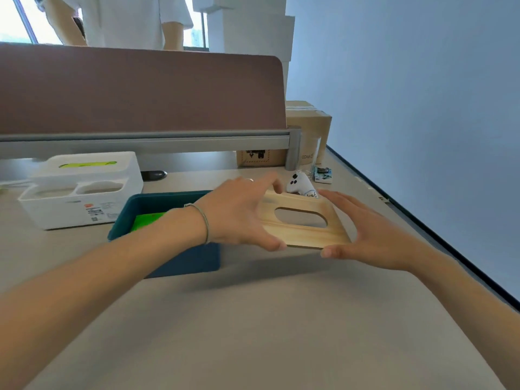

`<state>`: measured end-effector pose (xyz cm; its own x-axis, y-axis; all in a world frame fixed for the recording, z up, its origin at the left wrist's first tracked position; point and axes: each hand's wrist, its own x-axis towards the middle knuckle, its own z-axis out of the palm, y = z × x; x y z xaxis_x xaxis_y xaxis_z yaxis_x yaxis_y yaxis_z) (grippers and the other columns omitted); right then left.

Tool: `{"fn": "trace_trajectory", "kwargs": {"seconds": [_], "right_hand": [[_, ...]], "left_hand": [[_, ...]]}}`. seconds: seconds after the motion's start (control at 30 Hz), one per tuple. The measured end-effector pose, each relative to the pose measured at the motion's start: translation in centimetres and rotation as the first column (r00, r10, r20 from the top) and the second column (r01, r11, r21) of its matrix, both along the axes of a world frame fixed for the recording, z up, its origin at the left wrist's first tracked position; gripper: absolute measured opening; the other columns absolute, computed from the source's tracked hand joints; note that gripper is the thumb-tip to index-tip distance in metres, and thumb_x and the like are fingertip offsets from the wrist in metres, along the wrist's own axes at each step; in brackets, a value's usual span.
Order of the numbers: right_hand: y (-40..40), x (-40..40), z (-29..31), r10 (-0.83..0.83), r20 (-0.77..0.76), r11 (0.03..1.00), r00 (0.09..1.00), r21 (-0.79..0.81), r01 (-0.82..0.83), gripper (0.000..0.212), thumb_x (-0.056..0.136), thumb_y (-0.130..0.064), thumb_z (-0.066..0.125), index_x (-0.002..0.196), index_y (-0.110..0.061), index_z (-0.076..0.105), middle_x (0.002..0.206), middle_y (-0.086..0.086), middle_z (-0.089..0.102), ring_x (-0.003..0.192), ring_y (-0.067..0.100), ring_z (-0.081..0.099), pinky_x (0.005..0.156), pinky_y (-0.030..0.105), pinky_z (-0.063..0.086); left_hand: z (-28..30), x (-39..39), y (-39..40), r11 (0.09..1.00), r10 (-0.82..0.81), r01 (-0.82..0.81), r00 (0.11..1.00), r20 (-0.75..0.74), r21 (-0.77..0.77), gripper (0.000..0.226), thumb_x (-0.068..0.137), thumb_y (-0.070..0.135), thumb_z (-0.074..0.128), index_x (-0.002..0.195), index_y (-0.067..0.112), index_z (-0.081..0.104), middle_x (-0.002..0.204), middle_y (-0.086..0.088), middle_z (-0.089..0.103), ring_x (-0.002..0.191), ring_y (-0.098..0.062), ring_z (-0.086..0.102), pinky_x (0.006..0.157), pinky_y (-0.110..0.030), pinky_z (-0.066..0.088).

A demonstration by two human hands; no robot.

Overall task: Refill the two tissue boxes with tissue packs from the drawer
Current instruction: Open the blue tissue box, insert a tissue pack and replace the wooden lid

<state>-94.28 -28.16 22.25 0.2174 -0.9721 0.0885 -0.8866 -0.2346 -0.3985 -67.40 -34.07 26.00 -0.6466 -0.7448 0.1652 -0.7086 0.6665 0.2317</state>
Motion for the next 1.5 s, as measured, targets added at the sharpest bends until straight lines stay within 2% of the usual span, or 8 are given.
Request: {"fn": "trace_trajectory", "kwargs": {"seconds": [0.27,0.43,0.67,0.83,1.0,1.23,1.37,1.5], "right_hand": [[-3.3,6.7,2.8,0.175,-0.008,0.984,0.984,-0.006,-0.176,0.097,0.074,-0.069,0.070,0.149,-0.060,0.009,0.153,-0.034,0.016,0.134,-0.009,0.018,0.106,0.023,0.018],[-5.6,11.3,2.8,0.241,-0.026,0.970,0.970,0.019,-0.241,0.100,0.071,-0.075,0.068,0.149,-0.060,0.008,0.161,-0.024,0.020,0.144,0.006,0.025,0.116,0.036,0.027],[-7.2,16.4,3.4,0.262,-0.043,0.965,0.964,0.025,-0.261,0.105,0.066,-0.075,0.072,0.149,-0.059,0.010,0.157,-0.022,0.029,0.141,0.008,0.031,0.113,0.036,0.033],[-7.8,18.7,4.0,0.274,-0.111,0.962,0.955,0.056,-0.269,0.105,0.066,-0.076,0.071,0.149,-0.059,0.009,0.157,-0.015,0.031,0.139,0.012,0.033,0.112,0.038,0.034],[-7.8,19.7,4.1,0.275,-0.200,0.961,0.940,0.047,-0.271,0.105,0.066,-0.077,0.069,0.151,-0.055,0.011,0.156,-0.014,0.034,0.139,0.011,0.033,0.110,0.032,0.031],[-7.9,19.8,3.8,0.282,-0.239,0.959,0.929,0.057,-0.276,0.103,0.068,-0.078,0.067,0.153,-0.050,0.015,0.154,-0.015,0.036,0.137,0.009,0.035,0.107,0.026,0.028],[-7.5,20.2,3.9,0.265,-0.265,0.963,0.927,0.034,-0.266,0.101,0.069,-0.078,0.065,0.153,-0.049,0.017,0.157,-0.019,0.034,0.141,0.009,0.033,0.112,0.031,0.029],[-7.6,20.2,3.9,0.271,-0.270,0.961,0.924,0.023,-0.275,0.099,0.070,-0.079,0.064,0.153,-0.048,0.019,0.158,-0.020,0.033,0.142,0.006,0.032,0.113,0.032,0.028]], "left_hand": [[2.4,8.4,-0.5,0.999,0.046,-0.045,0.993,-0.108,0.016,0.078,0.057,0.061,0.084,0.116,0.041,0.038,0.107,0.016,0.060,0.066,-0.001,0.056,0.060,-0.020,0.041],[2.1,13.0,-0.9,0.996,0.088,-0.087,0.990,-0.114,0.022,0.079,0.058,0.058,0.086,0.118,0.041,0.038,0.110,0.017,0.062,0.069,0.000,0.057,0.063,-0.020,0.045],[0.8,18.8,-2.0,0.983,0.134,-0.117,0.984,-0.120,0.140,0.090,0.062,0.061,0.084,0.135,0.050,0.033,0.135,0.013,0.055,0.121,-0.017,0.055,0.102,-0.038,0.047],[0.4,21.1,-2.8,0.979,0.166,-0.157,0.985,-0.055,0.131,0.094,0.065,0.066,0.081,0.142,0.051,0.030,0.142,0.016,0.050,0.121,-0.013,0.050,0.095,-0.026,0.041],[-0.6,22.1,-2.9,0.976,0.169,-0.162,0.985,-0.039,0.147,0.094,0.062,0.072,0.078,0.141,0.055,0.029,0.141,0.022,0.048,0.120,-0.012,0.051,0.103,-0.032,0.042],[-1.0,22.1,-3.2,0.977,0.164,-0.161,0.986,-0.015,0.139,0.097,0.063,0.073,0.077,0.144,0.054,0.026,0.145,0.021,0.045,0.122,-0.009,0.046,0.098,-0.024,0.036],[-1.3,22.6,-3.3,0.980,0.156,-0.153,0.987,-0.020,0.125,0.100,0.064,0.072,0.077,0.148,0.050,0.028,0.148,0.024,0.041,0.127,-0.001,0.040,0.101,-0.019,0.031],[-1.5,22.7,-3.5,0.973,0.173,-0.165,0.984,-0.037,0.159,0.099,0.061,0.076,0.076,0.146,0.055,0.028,0.145,0.023,0.044,0.124,-0.006,0.045,0.103,-0.025,0.039]]}}
